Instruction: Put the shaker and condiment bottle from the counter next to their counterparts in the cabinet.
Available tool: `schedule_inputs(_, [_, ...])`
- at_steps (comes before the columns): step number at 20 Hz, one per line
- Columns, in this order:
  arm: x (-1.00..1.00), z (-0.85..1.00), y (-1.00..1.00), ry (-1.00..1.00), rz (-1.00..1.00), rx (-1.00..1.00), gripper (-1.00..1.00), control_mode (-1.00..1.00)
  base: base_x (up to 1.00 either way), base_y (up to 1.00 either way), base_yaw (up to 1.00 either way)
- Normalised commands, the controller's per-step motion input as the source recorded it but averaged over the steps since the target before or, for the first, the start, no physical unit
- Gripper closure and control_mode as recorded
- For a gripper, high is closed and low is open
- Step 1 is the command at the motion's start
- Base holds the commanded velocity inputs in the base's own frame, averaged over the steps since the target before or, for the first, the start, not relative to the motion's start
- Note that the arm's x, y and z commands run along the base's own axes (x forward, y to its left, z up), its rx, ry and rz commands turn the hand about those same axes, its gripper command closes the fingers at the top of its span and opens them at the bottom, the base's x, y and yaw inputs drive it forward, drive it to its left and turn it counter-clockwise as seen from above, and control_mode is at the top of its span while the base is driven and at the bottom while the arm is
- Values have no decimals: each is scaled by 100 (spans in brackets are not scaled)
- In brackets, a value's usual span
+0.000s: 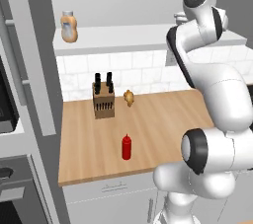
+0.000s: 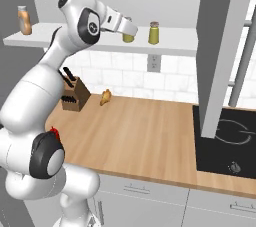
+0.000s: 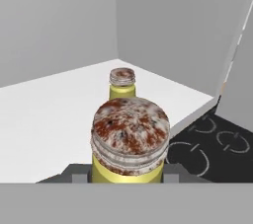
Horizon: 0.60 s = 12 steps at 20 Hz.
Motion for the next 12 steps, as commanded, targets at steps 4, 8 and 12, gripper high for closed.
schedule_inputs(4, [11,-17,0,-1,-2,0,100,-100,0,0,0])
schedule_inputs(8, [13,-1,0,-4,0,0,100,-100,0,0,0])
schedule_inputs(12, [21,0,0,-3,0,0,100,-100,0,0,0])
